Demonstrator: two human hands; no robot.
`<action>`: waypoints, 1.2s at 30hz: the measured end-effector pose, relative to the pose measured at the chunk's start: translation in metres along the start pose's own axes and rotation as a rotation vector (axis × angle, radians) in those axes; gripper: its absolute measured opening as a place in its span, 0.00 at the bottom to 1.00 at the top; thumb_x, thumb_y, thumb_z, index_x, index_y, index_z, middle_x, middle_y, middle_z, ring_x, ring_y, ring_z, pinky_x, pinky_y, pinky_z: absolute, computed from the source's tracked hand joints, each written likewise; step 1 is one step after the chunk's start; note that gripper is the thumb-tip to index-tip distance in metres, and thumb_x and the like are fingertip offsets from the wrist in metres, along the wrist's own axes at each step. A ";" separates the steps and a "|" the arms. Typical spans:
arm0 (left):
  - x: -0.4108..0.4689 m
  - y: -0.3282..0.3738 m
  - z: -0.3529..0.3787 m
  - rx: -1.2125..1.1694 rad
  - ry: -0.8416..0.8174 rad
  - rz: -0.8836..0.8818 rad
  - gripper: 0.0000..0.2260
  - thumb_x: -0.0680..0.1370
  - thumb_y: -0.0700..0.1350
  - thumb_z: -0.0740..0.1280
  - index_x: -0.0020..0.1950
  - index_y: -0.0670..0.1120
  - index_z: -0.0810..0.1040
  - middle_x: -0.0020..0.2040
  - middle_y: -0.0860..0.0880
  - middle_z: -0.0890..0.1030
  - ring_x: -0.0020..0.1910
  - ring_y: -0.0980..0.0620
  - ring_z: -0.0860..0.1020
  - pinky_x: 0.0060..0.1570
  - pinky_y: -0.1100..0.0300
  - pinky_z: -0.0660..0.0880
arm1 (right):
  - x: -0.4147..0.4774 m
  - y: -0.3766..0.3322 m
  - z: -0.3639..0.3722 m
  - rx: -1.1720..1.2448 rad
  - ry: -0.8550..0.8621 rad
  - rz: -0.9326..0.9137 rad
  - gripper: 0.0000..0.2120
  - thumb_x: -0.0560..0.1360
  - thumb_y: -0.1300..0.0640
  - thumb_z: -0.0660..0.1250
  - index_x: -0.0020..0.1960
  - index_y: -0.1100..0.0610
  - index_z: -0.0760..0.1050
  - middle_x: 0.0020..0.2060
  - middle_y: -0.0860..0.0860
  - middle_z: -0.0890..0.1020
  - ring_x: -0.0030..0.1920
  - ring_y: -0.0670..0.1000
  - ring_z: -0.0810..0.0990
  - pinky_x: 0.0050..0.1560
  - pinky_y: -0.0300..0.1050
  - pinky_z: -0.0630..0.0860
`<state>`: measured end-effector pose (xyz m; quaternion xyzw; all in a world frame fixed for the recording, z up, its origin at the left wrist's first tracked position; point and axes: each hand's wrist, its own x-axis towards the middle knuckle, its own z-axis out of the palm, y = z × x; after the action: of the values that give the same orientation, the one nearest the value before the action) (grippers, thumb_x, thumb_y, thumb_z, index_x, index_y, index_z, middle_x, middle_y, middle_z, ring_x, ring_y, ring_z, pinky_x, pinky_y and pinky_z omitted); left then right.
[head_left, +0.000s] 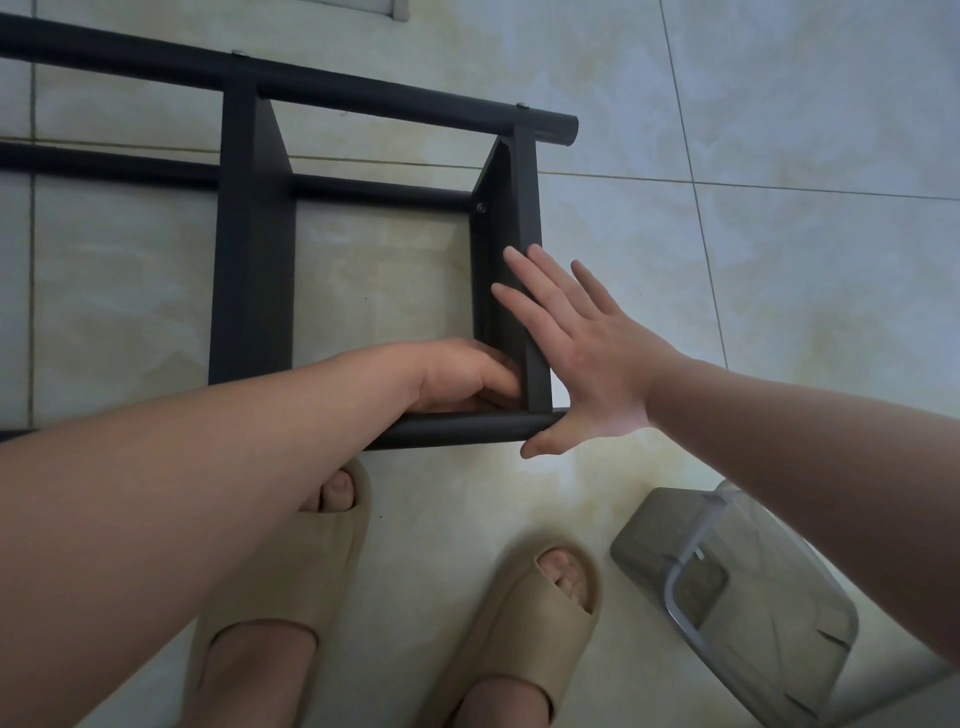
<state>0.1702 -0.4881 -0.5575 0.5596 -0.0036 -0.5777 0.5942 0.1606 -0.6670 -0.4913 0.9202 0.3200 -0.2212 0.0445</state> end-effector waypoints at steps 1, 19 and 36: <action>0.001 0.000 -0.001 -0.021 -0.018 -0.003 0.07 0.77 0.32 0.64 0.43 0.39 0.80 0.39 0.42 0.83 0.41 0.45 0.82 0.45 0.56 0.78 | 0.000 0.000 0.000 0.001 0.001 -0.001 0.68 0.58 0.15 0.56 0.83 0.56 0.41 0.81 0.53 0.35 0.80 0.54 0.31 0.80 0.64 0.44; 0.001 0.001 -0.001 -0.095 -0.050 0.008 0.10 0.77 0.29 0.62 0.42 0.41 0.79 0.34 0.45 0.83 0.33 0.50 0.83 0.33 0.62 0.78 | 0.001 0.000 0.001 -0.004 0.013 -0.002 0.68 0.58 0.14 0.56 0.83 0.56 0.42 0.81 0.53 0.36 0.80 0.54 0.31 0.80 0.64 0.44; 0.002 -0.001 -0.002 -0.068 -0.043 -0.003 0.09 0.77 0.30 0.63 0.43 0.40 0.79 0.35 0.45 0.83 0.34 0.50 0.83 0.34 0.62 0.78 | 0.001 0.000 0.000 -0.004 0.004 0.000 0.68 0.58 0.15 0.56 0.82 0.56 0.41 0.81 0.53 0.35 0.80 0.53 0.30 0.80 0.63 0.43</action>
<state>0.1719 -0.4879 -0.5600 0.5265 0.0042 -0.5904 0.6117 0.1609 -0.6666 -0.4920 0.9205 0.3204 -0.2187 0.0460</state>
